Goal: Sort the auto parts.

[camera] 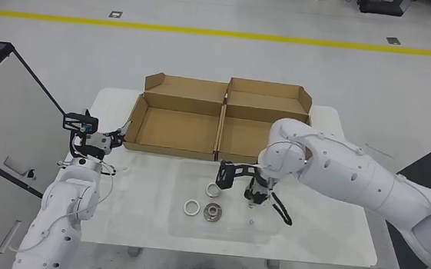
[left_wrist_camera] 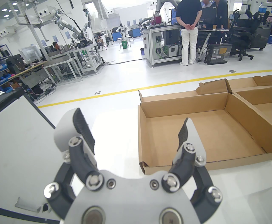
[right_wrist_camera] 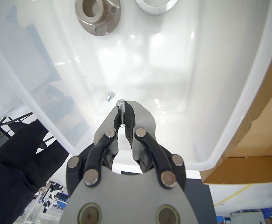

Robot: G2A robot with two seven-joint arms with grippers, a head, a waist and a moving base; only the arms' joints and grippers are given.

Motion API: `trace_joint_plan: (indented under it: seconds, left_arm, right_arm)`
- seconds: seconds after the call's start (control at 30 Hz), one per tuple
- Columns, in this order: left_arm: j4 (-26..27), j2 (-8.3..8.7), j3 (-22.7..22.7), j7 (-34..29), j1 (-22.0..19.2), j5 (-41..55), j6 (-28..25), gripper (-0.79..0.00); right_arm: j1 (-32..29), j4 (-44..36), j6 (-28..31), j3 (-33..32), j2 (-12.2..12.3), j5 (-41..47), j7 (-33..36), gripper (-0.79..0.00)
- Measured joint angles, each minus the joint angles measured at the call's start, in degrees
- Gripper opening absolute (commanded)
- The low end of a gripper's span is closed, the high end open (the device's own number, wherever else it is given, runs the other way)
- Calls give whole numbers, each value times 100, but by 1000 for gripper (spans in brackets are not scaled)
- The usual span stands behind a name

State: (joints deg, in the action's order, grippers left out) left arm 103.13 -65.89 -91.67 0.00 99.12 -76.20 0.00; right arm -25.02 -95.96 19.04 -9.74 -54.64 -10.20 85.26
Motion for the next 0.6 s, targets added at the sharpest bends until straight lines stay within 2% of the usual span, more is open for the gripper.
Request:
trace_joint_plan:
  seconds: [0.3,0.6]
  left_arm:
    - [0,0,0,0,0,0,0,0]
    - [0,0,0,0,0,0,0,0]
  right_arm:
    - [158,-378,647,0,559,624,-647,-785]
    - [-10,-99,2162,0,1347,1018,-2162,-785]
